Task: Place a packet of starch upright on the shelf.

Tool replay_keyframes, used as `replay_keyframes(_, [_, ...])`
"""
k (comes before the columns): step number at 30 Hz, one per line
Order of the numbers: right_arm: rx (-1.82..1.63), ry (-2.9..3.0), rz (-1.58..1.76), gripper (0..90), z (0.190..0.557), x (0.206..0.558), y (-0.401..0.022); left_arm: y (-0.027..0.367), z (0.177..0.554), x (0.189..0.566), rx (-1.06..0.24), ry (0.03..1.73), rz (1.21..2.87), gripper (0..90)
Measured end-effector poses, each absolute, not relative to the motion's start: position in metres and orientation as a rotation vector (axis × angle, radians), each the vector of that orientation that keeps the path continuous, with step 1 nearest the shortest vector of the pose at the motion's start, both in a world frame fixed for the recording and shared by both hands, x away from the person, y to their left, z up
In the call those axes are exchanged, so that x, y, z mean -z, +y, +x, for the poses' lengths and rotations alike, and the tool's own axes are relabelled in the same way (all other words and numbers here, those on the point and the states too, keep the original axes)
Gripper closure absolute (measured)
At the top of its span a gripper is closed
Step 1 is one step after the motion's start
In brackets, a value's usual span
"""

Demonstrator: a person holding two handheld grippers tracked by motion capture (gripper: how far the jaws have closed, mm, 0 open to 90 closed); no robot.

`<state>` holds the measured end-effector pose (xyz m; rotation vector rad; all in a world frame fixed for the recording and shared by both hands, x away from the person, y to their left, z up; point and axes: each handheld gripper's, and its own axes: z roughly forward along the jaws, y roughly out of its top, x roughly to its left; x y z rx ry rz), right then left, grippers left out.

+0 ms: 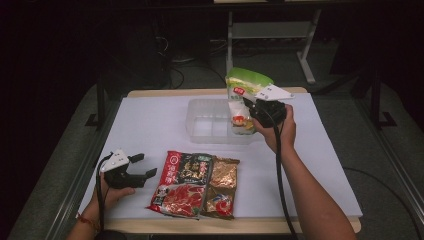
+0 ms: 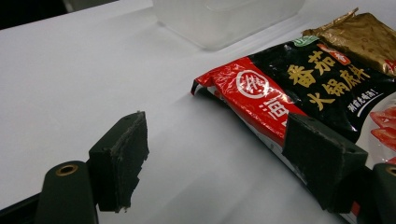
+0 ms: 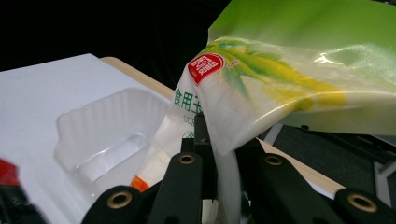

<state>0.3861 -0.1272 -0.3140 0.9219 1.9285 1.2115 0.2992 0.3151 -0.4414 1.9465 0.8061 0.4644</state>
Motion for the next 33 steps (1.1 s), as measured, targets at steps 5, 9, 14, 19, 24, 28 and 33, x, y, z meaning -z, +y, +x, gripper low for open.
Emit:
replay_keyframes(5, [-1.183,1.917,0.927,84.0,0.399,0.312,-0.119,0.315,0.300,0.442,-0.459,0.804,1.953,22.1])
replay_keyframes(9, [-1.149,1.898,0.947,84.0,0.408,0.312,-0.113,0.316,0.301,0.442,-0.454,0.807,1.943,22.1])
replay_keyframes(14, [-1.113,1.883,0.974,84.0,0.421,0.317,-0.110,0.316,0.301,0.443,-0.449,0.808,1.944,22.2])
replay_keyframes(19, [-1.088,1.879,1.002,84.0,0.431,0.322,-0.106,0.314,0.302,0.443,-0.443,0.800,1.947,22.2])
replay_keyframes(24, [-1.048,1.871,1.025,84.0,0.443,0.324,-0.102,0.313,0.302,0.442,-0.440,0.795,1.945,22.4])
replay_keyframes(28, [-1.026,1.862,1.038,84.0,0.452,0.327,-0.097,0.312,0.303,0.442,-0.437,0.791,1.947,22.4])
replay_keyframes(33, [-1.004,1.861,1.062,84.0,0.461,0.334,-0.093,0.313,0.303,0.442,-0.436,0.791,1.939,22.4])
